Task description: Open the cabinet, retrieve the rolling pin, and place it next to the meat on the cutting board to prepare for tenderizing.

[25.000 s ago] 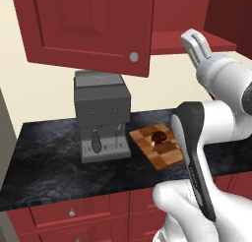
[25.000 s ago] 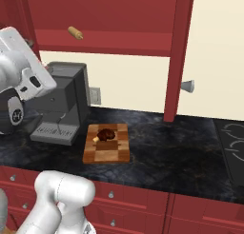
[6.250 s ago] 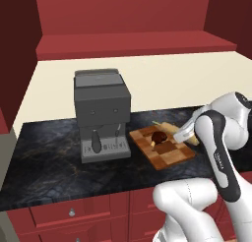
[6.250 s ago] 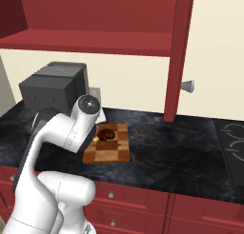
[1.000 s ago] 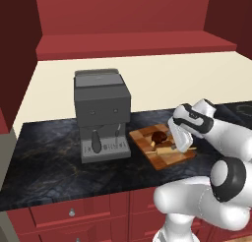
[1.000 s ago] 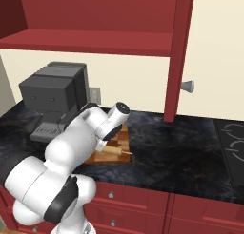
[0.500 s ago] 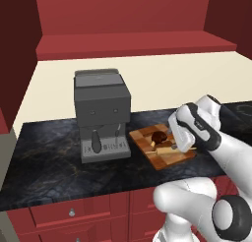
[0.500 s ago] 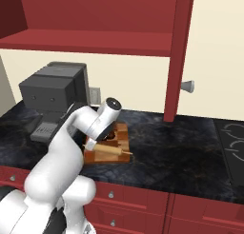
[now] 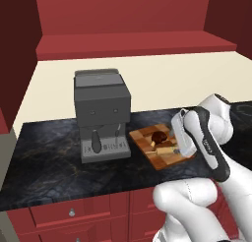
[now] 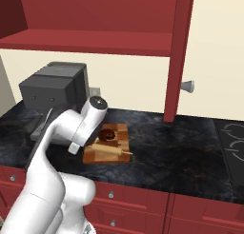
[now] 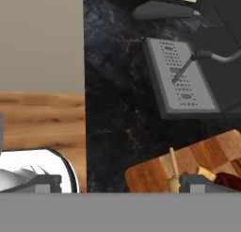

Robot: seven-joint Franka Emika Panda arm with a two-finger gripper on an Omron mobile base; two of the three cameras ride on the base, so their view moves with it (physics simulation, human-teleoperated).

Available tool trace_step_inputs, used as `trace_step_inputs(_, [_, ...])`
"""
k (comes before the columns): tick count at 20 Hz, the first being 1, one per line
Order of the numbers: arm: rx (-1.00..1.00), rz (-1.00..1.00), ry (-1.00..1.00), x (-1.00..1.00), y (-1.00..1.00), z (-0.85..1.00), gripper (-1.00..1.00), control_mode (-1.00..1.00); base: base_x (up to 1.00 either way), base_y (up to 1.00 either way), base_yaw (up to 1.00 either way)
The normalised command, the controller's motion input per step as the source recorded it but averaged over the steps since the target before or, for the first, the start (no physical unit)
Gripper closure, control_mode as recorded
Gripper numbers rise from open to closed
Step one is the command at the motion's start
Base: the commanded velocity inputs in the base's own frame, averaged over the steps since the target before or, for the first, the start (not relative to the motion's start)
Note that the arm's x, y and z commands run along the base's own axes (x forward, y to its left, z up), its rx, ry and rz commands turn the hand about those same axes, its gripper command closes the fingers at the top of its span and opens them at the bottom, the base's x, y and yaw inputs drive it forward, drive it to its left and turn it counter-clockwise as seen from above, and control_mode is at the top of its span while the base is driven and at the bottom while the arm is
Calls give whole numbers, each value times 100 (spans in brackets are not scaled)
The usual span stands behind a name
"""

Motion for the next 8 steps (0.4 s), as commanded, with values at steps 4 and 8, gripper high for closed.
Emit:
trace_step_inputs(4, [0, -8, -2, -82, 25, 28, -100, -100, 0, 0, 0])
trace_step_inputs(8, [0, -10, -9, -95, 27, 28, -100, -100, 0, 0, 0])
